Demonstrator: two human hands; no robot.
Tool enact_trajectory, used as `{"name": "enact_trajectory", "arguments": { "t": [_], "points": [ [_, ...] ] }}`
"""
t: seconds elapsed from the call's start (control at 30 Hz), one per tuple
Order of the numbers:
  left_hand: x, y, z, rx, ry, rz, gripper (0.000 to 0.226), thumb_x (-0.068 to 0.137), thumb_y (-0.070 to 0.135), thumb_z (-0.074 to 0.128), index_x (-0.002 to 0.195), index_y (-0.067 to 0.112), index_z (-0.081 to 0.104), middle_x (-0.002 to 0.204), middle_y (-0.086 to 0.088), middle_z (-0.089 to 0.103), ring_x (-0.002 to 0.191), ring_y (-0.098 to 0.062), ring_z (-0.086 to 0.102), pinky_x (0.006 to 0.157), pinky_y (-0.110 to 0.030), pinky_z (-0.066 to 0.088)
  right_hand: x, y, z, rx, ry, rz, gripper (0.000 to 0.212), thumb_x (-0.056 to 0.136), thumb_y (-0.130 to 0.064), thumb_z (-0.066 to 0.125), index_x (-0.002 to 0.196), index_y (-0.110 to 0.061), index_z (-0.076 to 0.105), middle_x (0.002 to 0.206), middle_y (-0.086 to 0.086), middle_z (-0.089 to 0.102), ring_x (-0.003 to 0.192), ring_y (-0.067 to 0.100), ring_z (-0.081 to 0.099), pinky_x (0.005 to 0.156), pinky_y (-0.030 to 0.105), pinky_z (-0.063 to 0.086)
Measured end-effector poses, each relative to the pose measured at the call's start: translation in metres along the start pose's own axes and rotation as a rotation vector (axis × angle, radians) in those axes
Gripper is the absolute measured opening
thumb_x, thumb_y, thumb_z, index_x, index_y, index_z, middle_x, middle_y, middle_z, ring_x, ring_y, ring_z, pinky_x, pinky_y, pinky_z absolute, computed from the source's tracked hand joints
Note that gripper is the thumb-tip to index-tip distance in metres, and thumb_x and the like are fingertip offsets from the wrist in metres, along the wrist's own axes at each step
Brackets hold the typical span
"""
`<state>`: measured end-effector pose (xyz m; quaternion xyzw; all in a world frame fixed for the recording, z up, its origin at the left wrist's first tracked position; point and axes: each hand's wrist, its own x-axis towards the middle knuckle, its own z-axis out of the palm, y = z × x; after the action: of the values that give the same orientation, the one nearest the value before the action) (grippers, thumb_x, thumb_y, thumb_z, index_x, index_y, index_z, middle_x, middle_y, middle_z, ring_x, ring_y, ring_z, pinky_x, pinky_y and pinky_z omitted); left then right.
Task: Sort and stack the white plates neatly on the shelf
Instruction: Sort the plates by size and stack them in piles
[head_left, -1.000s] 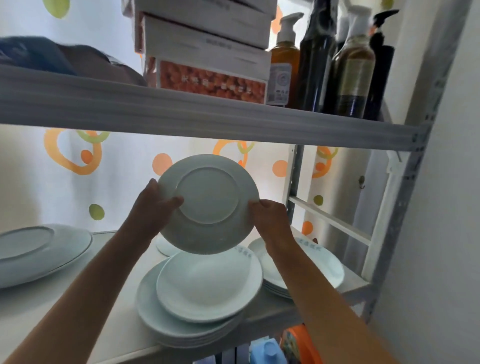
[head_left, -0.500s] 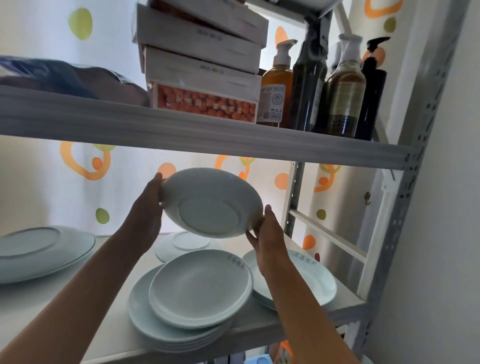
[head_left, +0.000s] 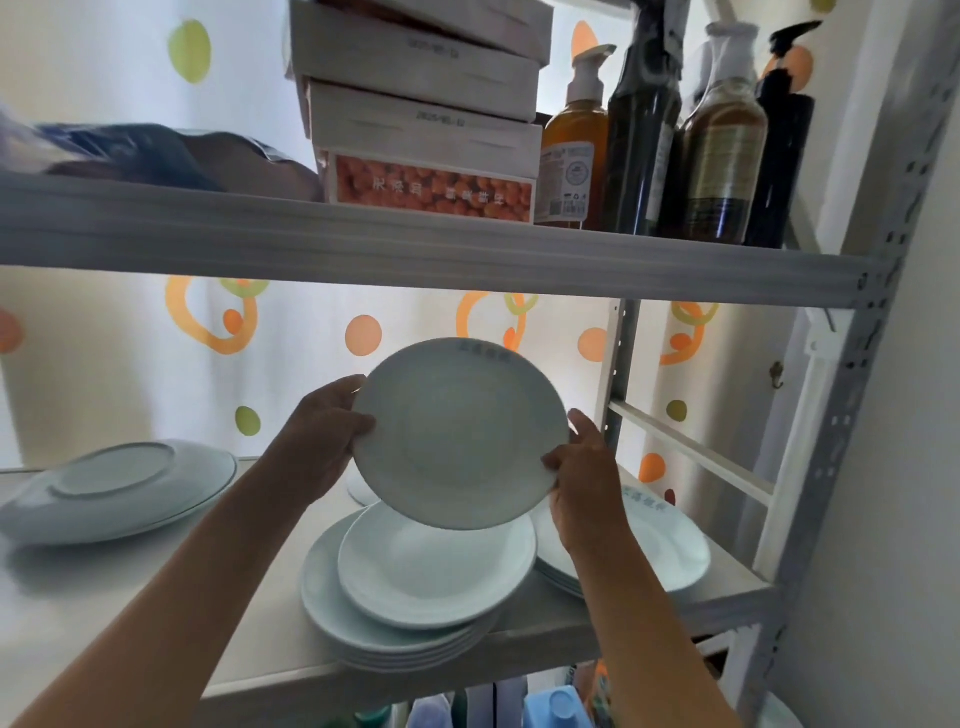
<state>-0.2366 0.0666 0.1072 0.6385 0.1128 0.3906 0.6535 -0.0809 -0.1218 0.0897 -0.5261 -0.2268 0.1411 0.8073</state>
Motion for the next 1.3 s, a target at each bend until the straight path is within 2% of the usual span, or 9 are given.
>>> {"name": "enact_trajectory", "arguments": {
  "t": [0.1, 0.33, 0.43, 0.53, 0.67, 0.77, 0.87, 1.03, 1.3],
  "points": [
    [-0.001, -0.001, 0.0, -0.006, -0.051, 0.043, 0.045, 0.075, -0.02, 0.051, 0.107, 0.007, 0.067, 0.094, -0.011, 0.075, 0.082, -0.023, 0.072, 0.072, -0.032, 0.06, -0.003, 0.0, -0.008, -0.058, -0.073, -0.111, 0.061, 0.07, 0.019, 0.034, 0.103, -0.018, 0.068, 0.106, 0.008, 0.07, 0.102, 0.031, 0.061, 0.088, 0.04, 0.051],
    [0.001, -0.002, 0.01, 0.045, -0.062, 0.061, 0.049, 0.078, -0.023, 0.046, 0.104, 0.012, 0.068, 0.09, -0.006, 0.076, 0.08, -0.02, 0.072, 0.068, -0.029, 0.059, -0.002, 0.001, -0.015, -0.097, -0.056, -0.118, 0.059, 0.072, 0.011, 0.039, 0.106, -0.028, 0.068, 0.109, 0.0, 0.071, 0.108, 0.027, 0.061, 0.089, 0.038, 0.053],
    [0.001, -0.004, 0.013, 0.057, -0.078, 0.052, 0.046, 0.079, -0.021, 0.047, 0.106, 0.011, 0.067, 0.091, -0.007, 0.076, 0.08, -0.022, 0.072, 0.071, -0.032, 0.059, -0.001, 0.002, -0.018, -0.124, -0.033, -0.106, 0.049, 0.086, 0.002, 0.044, 0.122, -0.025, 0.063, 0.119, -0.001, 0.067, 0.111, 0.026, 0.06, 0.099, 0.045, 0.049],
    [-0.001, -0.005, 0.027, 0.112, -0.001, 0.03, 0.048, 0.071, 0.002, 0.056, 0.118, 0.008, 0.059, 0.098, -0.013, 0.071, 0.082, -0.029, 0.065, 0.073, -0.038, 0.052, -0.001, -0.003, -0.023, -0.275, 0.072, -0.136, 0.048, 0.096, -0.005, 0.047, 0.141, -0.024, 0.048, 0.133, -0.002, 0.057, 0.117, 0.021, 0.055, 0.101, 0.035, 0.045],
    [-0.001, 0.0, 0.06, 0.341, 0.082, 0.125, 0.029, 0.074, 0.016, 0.049, 0.094, 0.029, 0.066, 0.099, -0.009, 0.07, 0.087, -0.029, 0.064, 0.077, -0.042, 0.051, 0.0, -0.01, -0.036, -0.337, 0.191, -0.195, 0.047, 0.095, -0.001, 0.042, 0.138, -0.02, 0.052, 0.131, 0.002, 0.06, 0.118, 0.025, 0.056, 0.098, 0.035, 0.048],
    [0.005, 0.004, 0.08, 0.369, -0.007, 0.089, 0.028, 0.071, 0.019, 0.051, 0.091, 0.013, 0.07, 0.095, -0.018, 0.069, 0.077, -0.023, 0.06, 0.073, -0.036, 0.046, 0.007, -0.02, -0.055, -0.233, 0.296, -0.128, 0.046, 0.092, 0.002, 0.044, 0.131, -0.019, 0.059, 0.124, 0.005, 0.064, 0.113, 0.03, 0.059, 0.101, 0.045, 0.048],
    [0.012, 0.002, 0.097, 0.478, -0.092, 0.024, 0.027, 0.064, 0.021, 0.055, 0.081, 0.001, 0.061, 0.082, -0.022, 0.058, 0.075, -0.019, 0.054, 0.077, -0.042, 0.051, 0.01, -0.027, -0.078, -0.207, 0.372, -0.086, 0.047, 0.092, 0.001, 0.043, 0.127, -0.023, 0.062, 0.118, 0.001, 0.063, 0.107, 0.026, 0.058, 0.094, 0.038, 0.05],
    [0.019, -0.013, 0.123, 0.53, -0.112, -0.042, 0.035, 0.071, 0.02, 0.065, 0.106, 0.015, 0.069, 0.112, -0.004, 0.066, 0.107, -0.024, 0.062, 0.101, -0.046, 0.047, 0.017, -0.024, -0.116, -0.208, 0.526, -0.078, 0.055, 0.087, 0.003, 0.038, 0.133, -0.021, 0.058, 0.123, -0.005, 0.057, 0.113, 0.024, 0.053, 0.101, 0.041, 0.047],
    [0.025, -0.028, 0.134, 0.497, -0.045, -0.043, 0.024, 0.081, 0.005, 0.057, 0.082, 0.021, 0.074, 0.09, 0.004, 0.068, 0.091, -0.02, 0.062, 0.094, -0.046, 0.052, 0.03, -0.006, -0.152, -0.302, 0.551, 0.026, 0.061, 0.084, 0.007, 0.032, 0.133, -0.018, 0.058, 0.127, 0.008, 0.061, 0.114, 0.032, 0.057, 0.095, 0.046, 0.052]
  ]
}}
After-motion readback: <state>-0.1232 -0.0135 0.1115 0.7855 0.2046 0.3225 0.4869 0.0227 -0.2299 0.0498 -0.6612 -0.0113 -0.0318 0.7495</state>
